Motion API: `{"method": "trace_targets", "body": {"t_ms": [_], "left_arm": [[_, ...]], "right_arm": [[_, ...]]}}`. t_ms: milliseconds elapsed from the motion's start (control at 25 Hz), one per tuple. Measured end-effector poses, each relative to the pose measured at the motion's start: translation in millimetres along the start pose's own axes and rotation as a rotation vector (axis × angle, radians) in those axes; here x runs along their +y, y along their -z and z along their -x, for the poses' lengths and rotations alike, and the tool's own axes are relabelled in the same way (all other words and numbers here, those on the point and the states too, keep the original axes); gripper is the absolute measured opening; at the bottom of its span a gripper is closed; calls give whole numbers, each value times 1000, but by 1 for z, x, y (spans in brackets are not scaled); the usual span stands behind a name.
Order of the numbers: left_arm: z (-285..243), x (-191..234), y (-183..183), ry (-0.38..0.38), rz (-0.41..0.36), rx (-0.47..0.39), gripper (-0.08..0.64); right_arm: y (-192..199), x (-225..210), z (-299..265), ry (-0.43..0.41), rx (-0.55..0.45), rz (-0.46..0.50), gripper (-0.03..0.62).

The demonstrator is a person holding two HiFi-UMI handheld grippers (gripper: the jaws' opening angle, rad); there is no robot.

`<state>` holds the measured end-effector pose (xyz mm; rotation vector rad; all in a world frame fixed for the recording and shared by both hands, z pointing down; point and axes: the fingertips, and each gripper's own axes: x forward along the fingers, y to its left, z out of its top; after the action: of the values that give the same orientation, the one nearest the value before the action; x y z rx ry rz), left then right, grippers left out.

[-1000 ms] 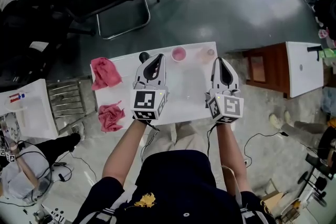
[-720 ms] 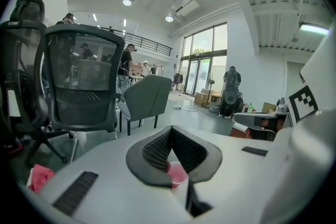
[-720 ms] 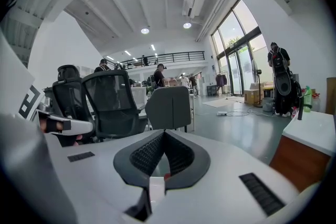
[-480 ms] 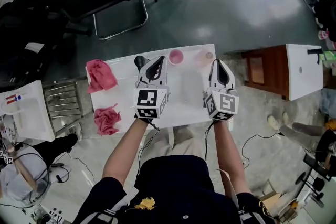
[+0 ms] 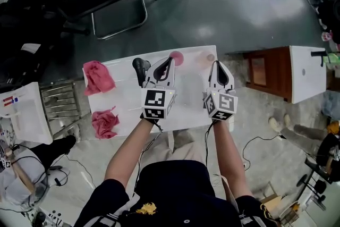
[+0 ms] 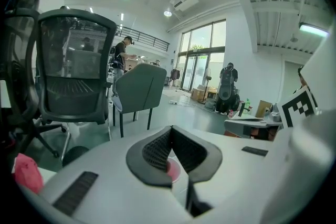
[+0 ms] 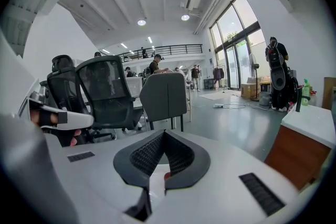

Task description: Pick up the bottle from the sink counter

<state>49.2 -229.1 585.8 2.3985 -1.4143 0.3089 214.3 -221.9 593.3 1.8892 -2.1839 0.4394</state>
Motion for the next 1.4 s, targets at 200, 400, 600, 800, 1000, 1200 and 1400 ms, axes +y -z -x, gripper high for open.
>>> {"method": "trace_targets", "body": {"t_ms": [200, 400, 600, 800, 1000, 1200, 1400], "left_arm": [[-12, 1, 19, -5, 8, 29, 18], [-19, 8, 33, -18, 18, 52, 17], [-25, 11, 44, -26, 24, 68, 18], [-31, 13, 56, -31, 29, 87, 18], [-33, 15, 64, -35, 34, 100, 17], [-34, 15, 70, -35, 39, 109, 18], [-34, 16, 75, -36, 46, 116, 17]], "right_arm": [[12, -3, -7, 0, 17, 2, 25], [27, -7, -15, 8, 43, 2, 25], [44, -12, -24, 8, 77, -3, 25], [56, -16, -32, 10, 94, -6, 25], [65, -17, -39, 9, 96, -2, 26], [71, -20, -44, 26, 101, 8, 62], [71, -14, -46, 19, 89, 31, 133]]}}
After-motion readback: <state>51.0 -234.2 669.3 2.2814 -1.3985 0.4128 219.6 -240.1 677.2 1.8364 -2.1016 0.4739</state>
